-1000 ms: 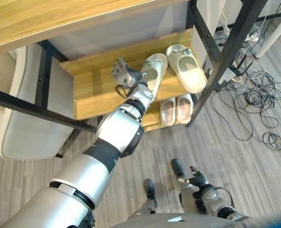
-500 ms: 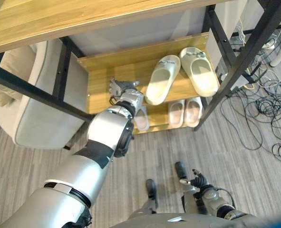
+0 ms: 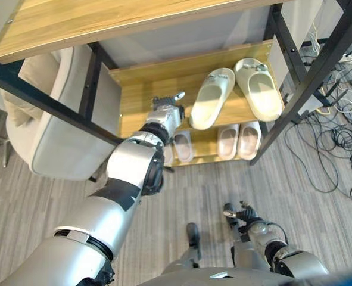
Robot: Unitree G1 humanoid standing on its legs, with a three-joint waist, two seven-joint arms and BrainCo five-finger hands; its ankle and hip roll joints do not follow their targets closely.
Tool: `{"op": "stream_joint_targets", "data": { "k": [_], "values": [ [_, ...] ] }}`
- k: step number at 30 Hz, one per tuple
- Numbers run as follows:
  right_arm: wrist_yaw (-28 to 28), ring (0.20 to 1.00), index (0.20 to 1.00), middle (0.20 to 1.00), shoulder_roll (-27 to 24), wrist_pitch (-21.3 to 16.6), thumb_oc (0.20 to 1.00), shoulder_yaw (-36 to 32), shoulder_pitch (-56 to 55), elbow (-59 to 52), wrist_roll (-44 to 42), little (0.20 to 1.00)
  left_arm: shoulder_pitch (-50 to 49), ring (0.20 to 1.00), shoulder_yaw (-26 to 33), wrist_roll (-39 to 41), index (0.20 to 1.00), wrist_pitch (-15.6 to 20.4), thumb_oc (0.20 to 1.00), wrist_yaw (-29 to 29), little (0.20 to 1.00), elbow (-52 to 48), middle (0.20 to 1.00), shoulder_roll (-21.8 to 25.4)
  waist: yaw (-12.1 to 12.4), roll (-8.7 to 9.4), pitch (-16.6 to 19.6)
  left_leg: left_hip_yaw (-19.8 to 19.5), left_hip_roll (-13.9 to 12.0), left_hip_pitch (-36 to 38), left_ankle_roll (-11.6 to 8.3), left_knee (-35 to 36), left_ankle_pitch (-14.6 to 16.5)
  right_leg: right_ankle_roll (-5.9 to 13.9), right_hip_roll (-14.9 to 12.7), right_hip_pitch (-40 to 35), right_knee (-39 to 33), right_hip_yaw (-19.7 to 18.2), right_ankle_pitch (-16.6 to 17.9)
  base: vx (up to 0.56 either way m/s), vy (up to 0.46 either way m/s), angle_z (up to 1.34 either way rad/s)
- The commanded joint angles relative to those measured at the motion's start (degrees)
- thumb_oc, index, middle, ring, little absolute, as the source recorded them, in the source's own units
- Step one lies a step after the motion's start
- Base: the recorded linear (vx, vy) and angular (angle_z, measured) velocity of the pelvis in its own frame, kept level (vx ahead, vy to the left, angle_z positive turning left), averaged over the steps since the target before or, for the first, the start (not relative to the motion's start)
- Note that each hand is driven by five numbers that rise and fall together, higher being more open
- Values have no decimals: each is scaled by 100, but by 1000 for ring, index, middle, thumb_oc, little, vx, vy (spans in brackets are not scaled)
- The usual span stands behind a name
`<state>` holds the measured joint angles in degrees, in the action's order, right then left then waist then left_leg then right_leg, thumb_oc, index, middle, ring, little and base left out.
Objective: Arrange the slippers neatly on the shoe rack.
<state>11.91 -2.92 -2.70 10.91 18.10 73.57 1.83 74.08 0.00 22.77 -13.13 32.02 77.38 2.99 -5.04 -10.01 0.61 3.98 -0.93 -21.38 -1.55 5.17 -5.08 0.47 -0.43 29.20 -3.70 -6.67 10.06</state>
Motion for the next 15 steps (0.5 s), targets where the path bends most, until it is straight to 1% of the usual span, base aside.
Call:
{"op": "stream_joint_targets", "data": {
  "k": [1, 4, 6, 7, 8, 9, 10, 11, 12, 13, 15],
  "values": [
    [96, 1000, 1000, 1000, 114, 40, 1000, -239, 240, 208, -178, 1000, 77, 1000, 207, -159, 1000, 103, 1000, -418, 1000, -8, 1000, -430, -2, -68, -231, -188, 187, 221, -148, -17, -177, -108, 56, -802, -23, -224, -459, 0, 0, 0],
    [95, 1000, 1000, 1000, 91, 81, 1000, -234, 249, 159, -152, 1000, -104, 1000, -7, -291, 1000, -55, 1000, -730, 1000, -465, 1000, -579, 1, -96, -272, -163, 186, 247, -148, -17, -186, -118, 66, -806, 9, -243, -464, 0, 0, 0],
    [96, 1000, 1000, 1000, 91, 86, 1000, -227, 255, 146, -143, 1000, -154, 1000, -191, -483, 1000, -184, 1000, -839, 1000, -610, 1000, -604, 6, -111, -292, -153, 180, 262, -146, -17, -186, -121, 64, -811, 23, -248, -462, 0, 0, 0],
    [96, 1000, 1000, 1000, 93, 87, 1000, -228, 254, 146, -143, 1000, -158, 1000, -194, -484, 1000, -186, 1000, -840, 1000, -615, 1000, -604, 7, -108, -292, -153, 180, 264, -146, -17, -186, -121, 64, -813, 23, -249, -462, 0, 0, 0],
    [100, 1000, 1000, 1000, 81, 78, 1000, -236, 226, 118, -136, 1000, -202, 1000, -417, -771, 1000, -368, 1000, -991, 1000, -764, 1000, -644, 16, -118, -314, -155, 180, 272, -147, -17, -193, -125, 66, -823, 24, -240, -458, 0, 0, 0],
    [100, 1000, 1000, 1000, 83, 79, 1000, -237, 224, 118, -136, 1000, -207, 1000, -421, -772, 1000, -372, 1000, -991, 1000, -770, 1000, -644, 16, -115, -314, -155, 180, 274, -147, -17, -193, -125, 66, -825, 24, -241, -458, 0, 0, 0],
    [100, 1000, 1000, 1000, 84, 64, 1000, -248, 205, 103, -135, 1000, -243, 1000, -521, -935, 1000, -428, 1000, -1087, 1000, -838, 1000, -646, 22, -120, -323, -155, 174, 278, -149, -17, -198, -125, 70, -825, 33, -242, -460, 0, 0, 0],
    [86, 1000, 1000, 1000, 74, 49, 1000, -263, 186, 87, -118, 1000, -286, 1000, -714, -1275, 1000, -641, 1000, -1385, 1000, -950, 1000, -649, 36, -126, -335, -158, 172, 284, -150, -17, -206, -130, 77, -825, 43, -248, -460, 0, 0, 0],
    [86, 1000, 1000, 1000, 76, 49, 1000, -263, 185, 87, -118, 1000, -290, 1000, -716, -1277, 1000, -644, 1000, -1388, 1000, -954, 1000, -648, 37, -124, -334, -157, 172, 284, -150, -17, -206, -130, 78, -826, 43, -249, -460, 0, 0, 0],
    [93, 1000, 1000, 1000, 79, 38, 1000, -281, 179, 63, -105, 1000, -338, 1000, -846, -1563, 1000, -923, 1000, -1724, 1000, -1046, 1000, -646, 48, -134, -341, -166, 175, 289, -151, -17, -208, -133, 76, -825, 51, -254, -462, 0, 0, 0],
    [111, 1000, 1000, 1000, 91, 15, 1000, -321, 170, 52, -108, 1000, -409, 1000, -970, -1913, 1000, -1193, 1000, -2027, 1000, -1230, 1000, -611, 64, -144, -343, -173, 170, 297, -155, -17, -213, -135, 69, -831, 55, -245, -466, 0, 0, 0]
  ]
}}
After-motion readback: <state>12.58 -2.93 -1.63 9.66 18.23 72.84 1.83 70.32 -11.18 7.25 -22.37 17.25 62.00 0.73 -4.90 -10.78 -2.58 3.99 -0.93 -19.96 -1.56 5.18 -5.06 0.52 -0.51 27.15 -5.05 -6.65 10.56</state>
